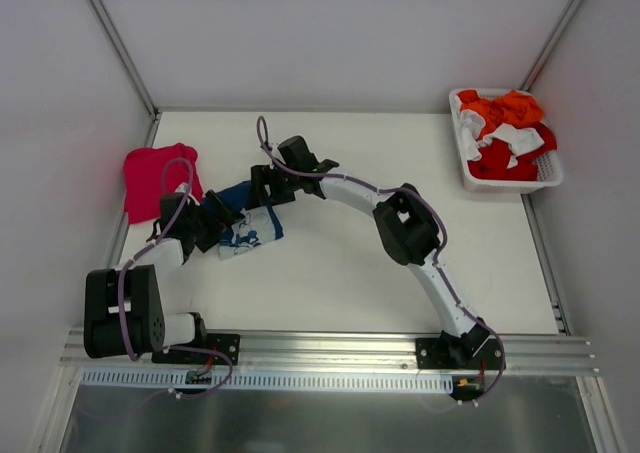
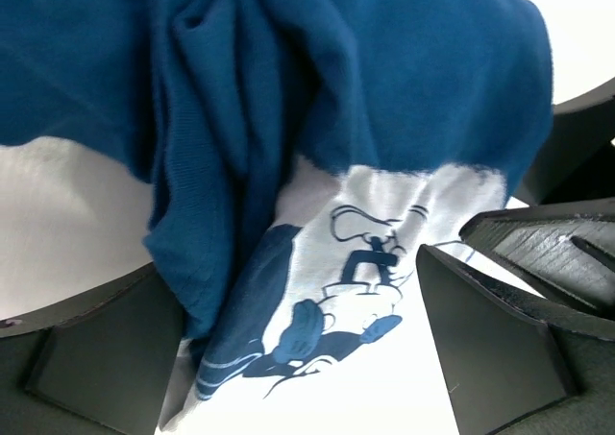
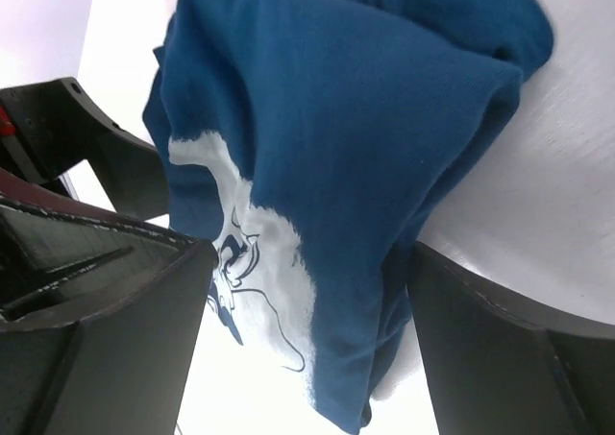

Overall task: Fold and stack the t-shirts
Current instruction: Put the neatly folded tshirt into the corner of the board with both arms

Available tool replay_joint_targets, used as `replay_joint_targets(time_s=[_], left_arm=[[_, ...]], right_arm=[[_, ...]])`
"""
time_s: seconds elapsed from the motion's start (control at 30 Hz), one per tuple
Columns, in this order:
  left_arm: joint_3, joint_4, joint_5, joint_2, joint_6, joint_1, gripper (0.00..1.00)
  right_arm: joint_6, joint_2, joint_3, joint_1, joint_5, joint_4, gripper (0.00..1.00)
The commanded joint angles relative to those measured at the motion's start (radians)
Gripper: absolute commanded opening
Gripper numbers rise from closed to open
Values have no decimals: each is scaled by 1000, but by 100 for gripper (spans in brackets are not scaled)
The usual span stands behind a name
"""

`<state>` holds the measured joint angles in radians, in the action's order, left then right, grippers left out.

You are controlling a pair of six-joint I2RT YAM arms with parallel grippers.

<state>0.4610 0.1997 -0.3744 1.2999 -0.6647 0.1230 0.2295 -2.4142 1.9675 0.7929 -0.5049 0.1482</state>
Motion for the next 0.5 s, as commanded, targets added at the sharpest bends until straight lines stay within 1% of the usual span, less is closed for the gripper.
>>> replay_joint_targets(time_s=[0.0, 0.27, 0.33, 0.37, 0.4, 0.43, 0.47], left_arm=[[8, -39, 37, -14, 20, -11, 98], [13, -72, 65, -36, 27, -14, 98], [15, -75, 77, -39, 27, -14, 95], [15, -80, 89, -40, 28, -14, 92], [16, -85, 98, -40, 28, -14, 86], [16, -88, 106, -39, 30, -14, 82], [22, -92, 112, -31, 31, -14, 79]], right_arm=[[-24, -33, 47, 23, -11, 51, 84], [-24, -33, -13, 61, -34, 19, 84], [-24, -36, -19, 68, -35, 11, 82], [-24, -40, -18, 71, -35, 7, 80], [-21, -45, -13, 74, -37, 7, 74], [-18, -49, -10, 74, -41, 5, 62], [-13, -57, -6, 75, -44, 5, 58]])
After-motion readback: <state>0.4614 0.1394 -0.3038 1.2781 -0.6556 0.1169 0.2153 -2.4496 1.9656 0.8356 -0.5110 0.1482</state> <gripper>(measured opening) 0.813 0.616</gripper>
